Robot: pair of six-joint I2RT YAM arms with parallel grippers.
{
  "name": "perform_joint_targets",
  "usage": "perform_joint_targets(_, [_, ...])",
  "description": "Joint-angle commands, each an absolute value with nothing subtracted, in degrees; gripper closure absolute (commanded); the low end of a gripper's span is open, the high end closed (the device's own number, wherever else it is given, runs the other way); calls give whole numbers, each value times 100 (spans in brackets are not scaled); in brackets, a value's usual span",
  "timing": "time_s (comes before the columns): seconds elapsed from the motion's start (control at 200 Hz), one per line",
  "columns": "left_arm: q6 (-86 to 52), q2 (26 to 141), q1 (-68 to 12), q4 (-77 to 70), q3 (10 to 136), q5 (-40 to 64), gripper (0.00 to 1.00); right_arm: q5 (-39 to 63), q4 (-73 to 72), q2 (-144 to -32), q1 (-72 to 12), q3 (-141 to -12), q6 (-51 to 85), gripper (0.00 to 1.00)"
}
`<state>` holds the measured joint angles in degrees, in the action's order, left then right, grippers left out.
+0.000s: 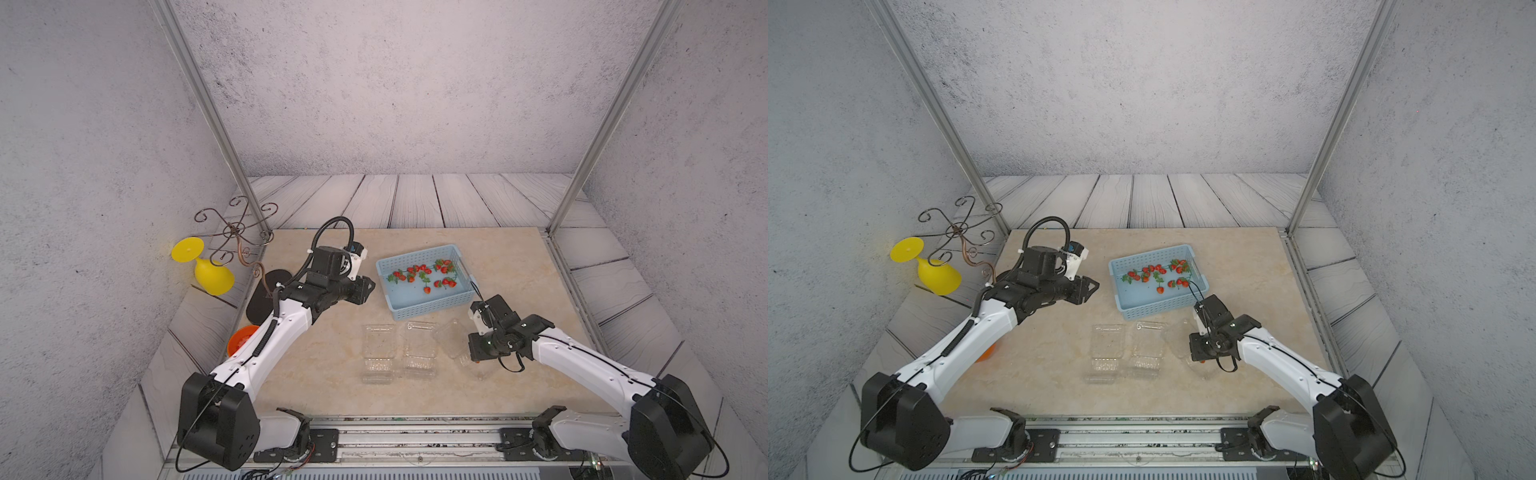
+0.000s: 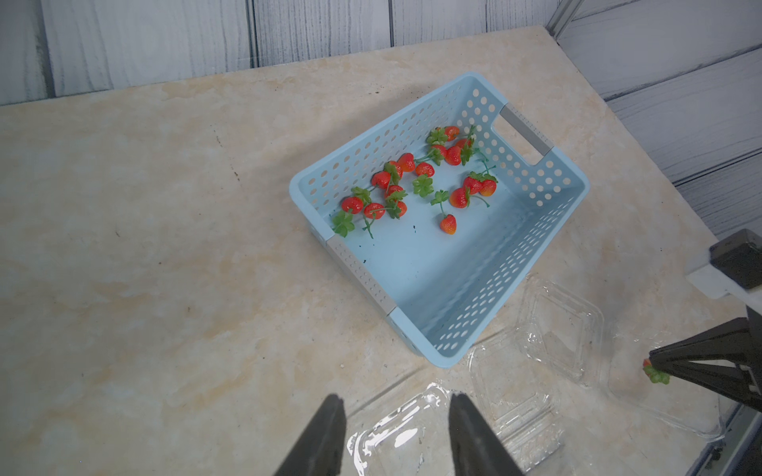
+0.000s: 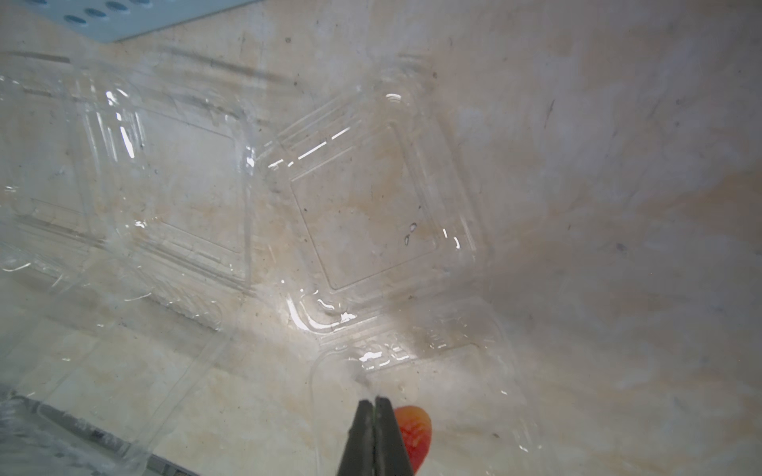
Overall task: Pack strawberries into containers
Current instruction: Place the strawberry in the packing box.
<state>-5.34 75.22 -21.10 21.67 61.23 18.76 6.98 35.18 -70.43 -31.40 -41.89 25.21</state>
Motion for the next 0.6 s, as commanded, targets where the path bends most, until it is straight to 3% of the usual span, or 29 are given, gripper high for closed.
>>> perform_joint_targets(0.0, [-443, 7365, -2153, 2215, 6214, 1820, 55, 677, 3302, -7195, -3186, -4100, 2726, 94])
perform_joint_targets(0.11, [-431, 7365, -2153, 2239, 6214, 1828, 55, 659, 3302, -7268, -3207, -4125, 2742, 86])
perform_joint_targets(0.28, [-406, 7357, -2153, 2250, 6231, 1811, 55, 505, 3541, -7106, -3217, -4344, 2674, 65])
perform_joint_targets(0.455, [-394, 7365, -2153, 2254, 6231, 1776, 55, 45, 3788, -7104, -3210, -5159, 2377, 58])
perform_joint_targets(0.596, [-395, 7409, -2153, 2237, 6231, 1784, 55, -524, 3805, -8119, -3182, -6330, 1895, 56])
